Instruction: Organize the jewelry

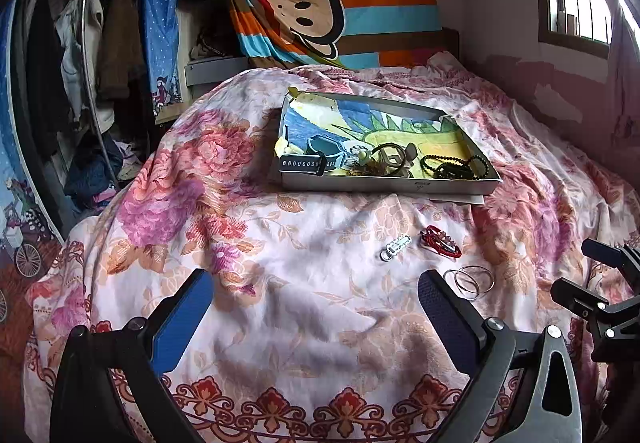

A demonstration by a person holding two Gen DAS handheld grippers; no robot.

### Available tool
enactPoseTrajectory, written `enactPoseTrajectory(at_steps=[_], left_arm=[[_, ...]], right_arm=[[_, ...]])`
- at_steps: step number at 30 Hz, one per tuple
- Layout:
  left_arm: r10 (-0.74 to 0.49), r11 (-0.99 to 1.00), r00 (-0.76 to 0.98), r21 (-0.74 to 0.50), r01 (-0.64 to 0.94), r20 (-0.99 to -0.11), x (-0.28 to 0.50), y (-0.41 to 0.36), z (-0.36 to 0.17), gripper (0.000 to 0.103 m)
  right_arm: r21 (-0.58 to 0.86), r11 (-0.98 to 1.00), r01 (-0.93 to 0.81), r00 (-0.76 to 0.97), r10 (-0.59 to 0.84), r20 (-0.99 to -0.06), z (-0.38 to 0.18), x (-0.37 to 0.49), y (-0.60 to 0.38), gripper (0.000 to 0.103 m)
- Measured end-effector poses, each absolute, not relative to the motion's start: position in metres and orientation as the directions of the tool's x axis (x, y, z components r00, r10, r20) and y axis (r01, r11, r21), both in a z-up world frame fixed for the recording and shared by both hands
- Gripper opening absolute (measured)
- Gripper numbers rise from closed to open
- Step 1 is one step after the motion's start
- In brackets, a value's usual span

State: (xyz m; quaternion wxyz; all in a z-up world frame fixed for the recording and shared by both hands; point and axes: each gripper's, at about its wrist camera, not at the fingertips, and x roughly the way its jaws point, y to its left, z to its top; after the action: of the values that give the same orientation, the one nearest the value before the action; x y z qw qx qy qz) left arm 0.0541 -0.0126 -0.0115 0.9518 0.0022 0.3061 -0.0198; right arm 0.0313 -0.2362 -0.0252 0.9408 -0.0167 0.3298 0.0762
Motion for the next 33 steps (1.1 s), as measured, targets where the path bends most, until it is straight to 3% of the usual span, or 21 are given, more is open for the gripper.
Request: enactPoseTrajectory(at_steps=[7,16,26,27,31,33], left_arm=[[-0.059,0.998,0.786,-0.018,0.060,-0.616,0.070,-0.014,-0.015,0.103],[-0.151,0.988,0.741,-0.066,0.142,-0.654,0.114,-0.007,-0.016,0.103],[-0.265,0.959,0.654,-0.122,0.256,-0.709,0.154,-0.018,-0.037,0.101],[-0.281,0.953,0.646,-0.129,0.273,-0.710,0.156,-0.020,-0.039,0.098],[-0.332,0.933,0.620,-0.151,0.327,-0.710,0.161,-0.027,-0.042,0.083],[-0.363,0.919,0.603,-0.167,0.357,-0.710,0.163,-0.032,-0.044,0.078]], right_arm=[[0.021,0.986,-0.167,0.749,0.141,-0.648,-0.030,0.040,-0.238,0.101],[-0.098,0.968,-0.231,0.738,0.108,-0.666,-0.032,0.066,-0.240,0.101],[-0.020,0.947,-0.322,0.689,0.220,-0.690,-0.042,0.101,-0.248,0.100],[-0.013,0.939,-0.345,0.685,0.242,-0.687,-0.043,0.104,-0.246,0.099],[0.059,0.911,-0.408,0.635,0.330,-0.698,-0.047,0.117,-0.242,0.076],[0.080,0.902,-0.423,0.614,0.351,-0.707,-0.051,0.122,-0.240,0.073]])
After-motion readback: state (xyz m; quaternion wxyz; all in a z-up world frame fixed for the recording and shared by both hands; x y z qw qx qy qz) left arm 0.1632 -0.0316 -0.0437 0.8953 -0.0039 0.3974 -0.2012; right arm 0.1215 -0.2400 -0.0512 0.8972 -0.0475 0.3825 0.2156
